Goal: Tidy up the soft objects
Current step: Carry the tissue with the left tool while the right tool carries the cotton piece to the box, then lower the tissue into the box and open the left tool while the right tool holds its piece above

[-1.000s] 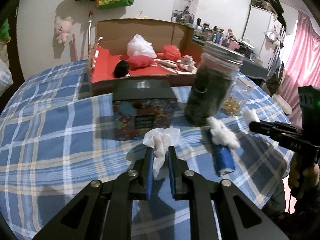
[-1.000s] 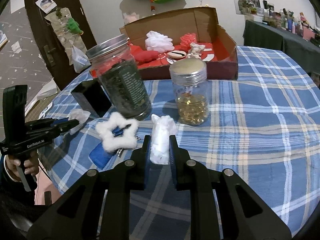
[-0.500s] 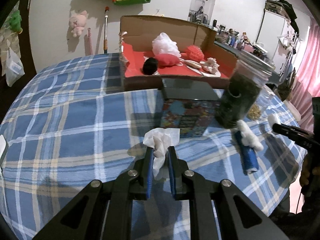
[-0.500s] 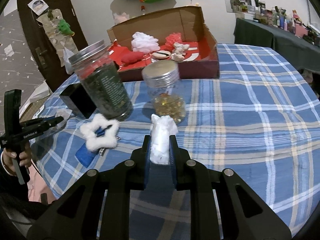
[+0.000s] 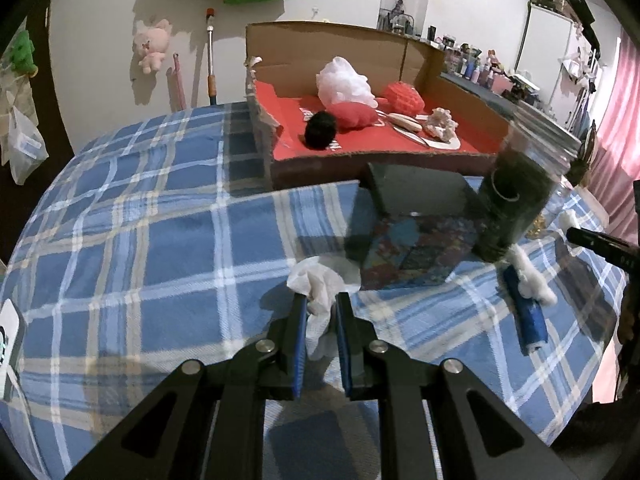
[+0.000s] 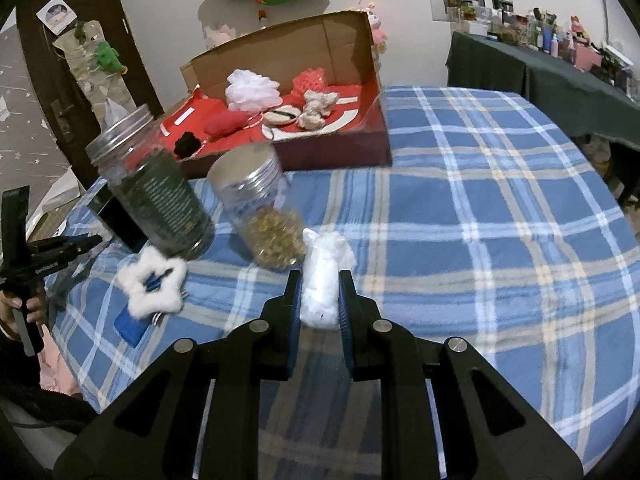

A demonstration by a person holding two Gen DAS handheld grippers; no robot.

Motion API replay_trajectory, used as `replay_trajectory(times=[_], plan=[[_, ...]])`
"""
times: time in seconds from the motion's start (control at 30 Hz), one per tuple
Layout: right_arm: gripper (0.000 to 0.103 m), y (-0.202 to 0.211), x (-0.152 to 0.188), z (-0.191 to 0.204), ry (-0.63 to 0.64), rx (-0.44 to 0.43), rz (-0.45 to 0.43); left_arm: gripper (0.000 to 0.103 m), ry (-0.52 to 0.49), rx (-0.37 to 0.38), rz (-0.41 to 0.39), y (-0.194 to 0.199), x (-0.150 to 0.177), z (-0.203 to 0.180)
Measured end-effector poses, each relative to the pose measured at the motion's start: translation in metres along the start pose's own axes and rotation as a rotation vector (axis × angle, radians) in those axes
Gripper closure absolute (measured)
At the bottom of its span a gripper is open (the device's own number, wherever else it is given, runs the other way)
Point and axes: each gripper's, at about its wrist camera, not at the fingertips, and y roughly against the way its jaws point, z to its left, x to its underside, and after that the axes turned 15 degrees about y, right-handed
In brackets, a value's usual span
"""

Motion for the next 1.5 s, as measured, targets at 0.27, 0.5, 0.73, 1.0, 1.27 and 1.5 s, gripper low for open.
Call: replay_trajectory(times=[0.27,0.5,0.73,1.0,1.27,1.5], plan=[[0.087,-0.008,-0.018,-0.018,0.016,-0.01,-0.002,0.089,-0.049,0.019,-0.031,-0.001,-0.024,0.006],[0.087,-0.017,-0.042,-0.03,0.079,-0.032,-0.01,0.089,-0.122,0.06,-0.038,-0.008,-0.048,0.003],[0.087,-0.03,-0.063,-0.035,0.133,-0.08,-0.002,0.089,-0.184,0.118,-0.039,-0.012,-0.068,-0.006],[0.087,-0.039,-0.089,-0.039,0.139,-0.158,-0.028,0.089,-0.21,0.177,-0.017,-0.021,-0.09,-0.02],[0.087,-0.057,-0.122,-0.025,0.201,-0.166,-0.013,0.089,-0.225,0.229,0.028,-0.039,-0.113,-0.05],[0.086,-0.091,-0.148,-0.013,0.249,-0.131,0.102,0.089,-0.236,0.202,0.118,-0.067,-0.128,-0.077]])
